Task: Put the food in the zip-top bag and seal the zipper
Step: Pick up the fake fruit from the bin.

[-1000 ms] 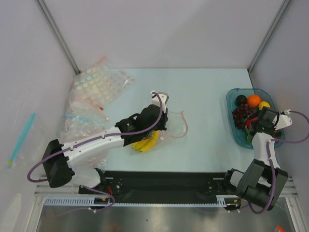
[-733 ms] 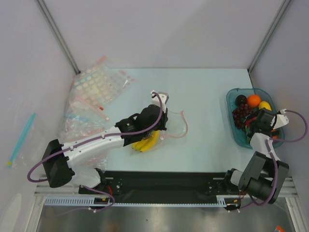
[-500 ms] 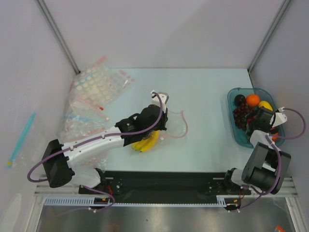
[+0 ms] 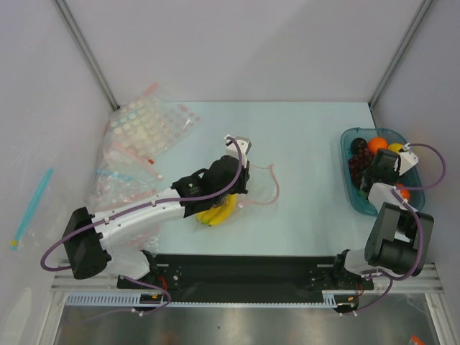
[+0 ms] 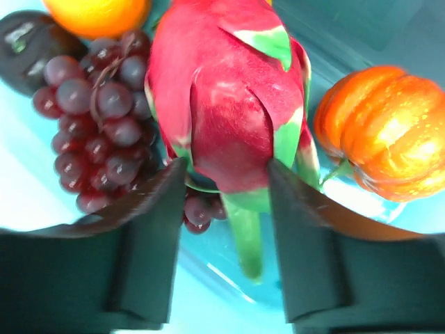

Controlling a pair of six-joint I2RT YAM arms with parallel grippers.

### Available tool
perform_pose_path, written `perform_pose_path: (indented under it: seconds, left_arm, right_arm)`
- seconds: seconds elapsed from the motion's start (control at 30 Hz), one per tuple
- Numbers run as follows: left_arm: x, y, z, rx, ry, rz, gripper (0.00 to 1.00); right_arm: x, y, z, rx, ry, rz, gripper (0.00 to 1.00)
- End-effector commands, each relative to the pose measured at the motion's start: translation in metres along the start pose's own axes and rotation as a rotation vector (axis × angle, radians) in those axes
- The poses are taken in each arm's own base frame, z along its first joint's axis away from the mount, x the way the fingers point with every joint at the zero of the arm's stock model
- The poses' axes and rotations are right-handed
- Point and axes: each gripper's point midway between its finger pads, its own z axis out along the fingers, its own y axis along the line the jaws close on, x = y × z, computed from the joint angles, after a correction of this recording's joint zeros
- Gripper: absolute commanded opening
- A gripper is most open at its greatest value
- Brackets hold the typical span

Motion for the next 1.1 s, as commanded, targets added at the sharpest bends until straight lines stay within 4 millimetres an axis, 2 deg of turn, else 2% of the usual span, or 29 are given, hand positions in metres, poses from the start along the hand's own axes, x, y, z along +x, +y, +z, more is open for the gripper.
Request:
perform_pose_path:
  seconds: [0.0, 0.07, 0.13, 0.27, 0.37, 0.43, 0.47, 0.5, 0.57, 0.63, 0.67, 0.73, 0.77, 0.83, 0.87, 1.07]
  left_arm:
    - [-0.023, -0.001, -0.007, 0.007, -0.062, -0.011, 0.0]
    - [-0.023, -0.001, -0.008, 0.006, -0.064, -0.01, 0.0]
    - [-0.023, -0.001, -0.008, 0.006, -0.064, -0.01, 0.0]
    - [-0.024, -0.001, -0.009, 0.006, -0.066, -0.01, 0.0]
    - [-0.024, -0.001, -0.009, 0.004, -0.065, -0.01, 0.0]
    - [-0.024, -0.001, -0.009, 0.005, -0.066, -0.01, 0.0]
    - [-0.025, -0.001, -0.009, 0.006, -0.069, -0.011, 0.0]
    - [-0.025, -0.001, -0.01, 0.007, -0.07, -0.012, 0.0]
    - [-0.024, 0.0, -0.01, 0.007, -0.068, -0.011, 0.0]
    - [-0.025, 0.0, -0.011, 0.009, -0.071, -0.012, 0.0]
    - [-0.025, -0.001, -0.011, 0.011, -0.071, -0.013, 0.0]
    - [-0.023, -0.001, -0.009, 0.01, -0.072, -0.008, 0.0]
    - [-0.023, 0.0, -0.008, 0.005, -0.071, -0.004, 0.0]
    - [-0.022, 0.004, -0.006, -0.022, -0.067, 0.007, 0.0]
    - [-0.022, 0.006, -0.005, -0.031, -0.064, 0.012, 0.0]
    - [-0.026, 0.012, -0.007, -0.066, -0.078, 0.02, 0.0]
  right_arm:
    - [-0.024, 0.01, -0.016, -0.011, -0.074, -0.039, 0.48]
    - [-0.033, 0.016, -0.025, -0.049, -0.086, -0.031, 0.38]
    - [-0.039, 0.022, -0.03, -0.079, -0.09, -0.034, 0.33]
    - [-0.051, 0.034, -0.042, -0.139, -0.1, -0.026, 0.13]
    - [-0.058, 0.04, -0.047, -0.159, -0.106, -0.021, 0.13]
    - [-0.06, 0.038, -0.048, -0.143, -0.102, -0.027, 0.21]
    - [-0.061, 0.034, -0.048, -0.12, -0.096, -0.035, 0.4]
    - [-0.059, 0.031, -0.048, -0.108, -0.086, -0.047, 0.49]
    - [-0.056, 0.027, -0.046, -0.087, -0.079, -0.086, 0.61]
    - [-0.049, 0.031, -0.045, -0.127, -0.081, -0.163, 0.64]
    - [-0.035, 0.033, -0.044, -0.147, -0.075, -0.269, 0.66]
    - [-0.022, 0.042, -0.043, -0.168, -0.071, -0.341, 0.67]
    - [-0.009, 0.049, -0.044, -0.18, -0.051, -0.412, 0.68]
    - [0.0, 0.041, -0.041, -0.121, -0.031, -0.439, 0.71]
    - [0.004, 0.034, -0.037, -0.081, -0.021, -0.444, 0.76]
    - [0.004, 0.001, -0.023, -0.009, 0.023, -0.37, 0.81]
